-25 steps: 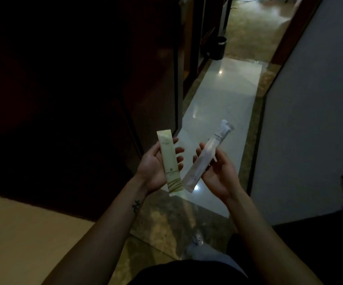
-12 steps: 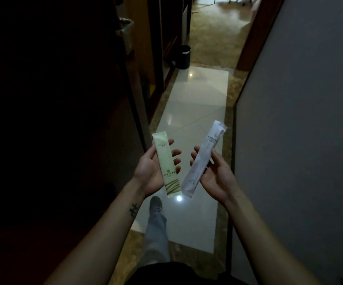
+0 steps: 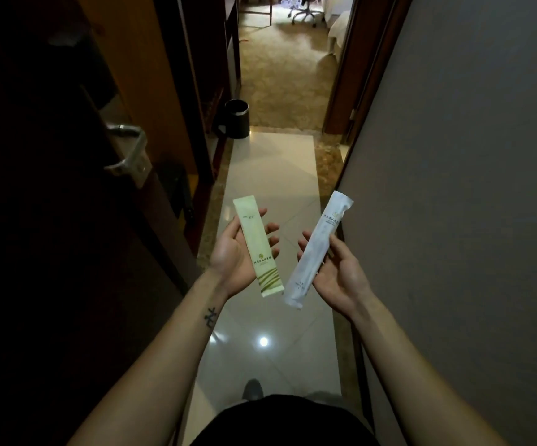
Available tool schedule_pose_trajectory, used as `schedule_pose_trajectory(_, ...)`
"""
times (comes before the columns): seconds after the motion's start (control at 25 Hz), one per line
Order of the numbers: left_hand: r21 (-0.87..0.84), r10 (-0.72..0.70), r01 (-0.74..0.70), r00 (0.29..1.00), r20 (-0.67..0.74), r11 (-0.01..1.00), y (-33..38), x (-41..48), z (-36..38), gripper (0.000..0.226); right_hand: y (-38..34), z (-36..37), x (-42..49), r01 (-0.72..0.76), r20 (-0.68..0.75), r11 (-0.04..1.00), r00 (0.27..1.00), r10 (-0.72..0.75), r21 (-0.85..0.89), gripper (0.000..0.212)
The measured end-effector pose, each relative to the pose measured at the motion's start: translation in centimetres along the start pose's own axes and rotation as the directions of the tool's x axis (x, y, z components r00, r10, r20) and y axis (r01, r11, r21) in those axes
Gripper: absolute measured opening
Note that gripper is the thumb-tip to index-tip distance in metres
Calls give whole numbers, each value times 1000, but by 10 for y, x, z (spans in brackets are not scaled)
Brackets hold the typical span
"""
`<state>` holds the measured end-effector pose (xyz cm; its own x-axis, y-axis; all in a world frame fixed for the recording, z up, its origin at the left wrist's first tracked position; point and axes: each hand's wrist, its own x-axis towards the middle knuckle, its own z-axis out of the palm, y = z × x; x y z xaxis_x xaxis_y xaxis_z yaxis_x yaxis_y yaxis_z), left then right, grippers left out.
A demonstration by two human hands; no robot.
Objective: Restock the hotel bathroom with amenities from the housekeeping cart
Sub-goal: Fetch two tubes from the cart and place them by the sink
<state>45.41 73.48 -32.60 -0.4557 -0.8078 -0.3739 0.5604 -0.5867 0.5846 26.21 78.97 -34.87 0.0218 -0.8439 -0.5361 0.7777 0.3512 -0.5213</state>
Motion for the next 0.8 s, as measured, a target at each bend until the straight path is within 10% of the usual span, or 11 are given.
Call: schedule_pose_trajectory(0.8, 97, 7, 1, 997, -73, 995, 181, 467, 101, 51, -308, 85, 403, -4, 26, 999, 1000, 2, 47, 47)
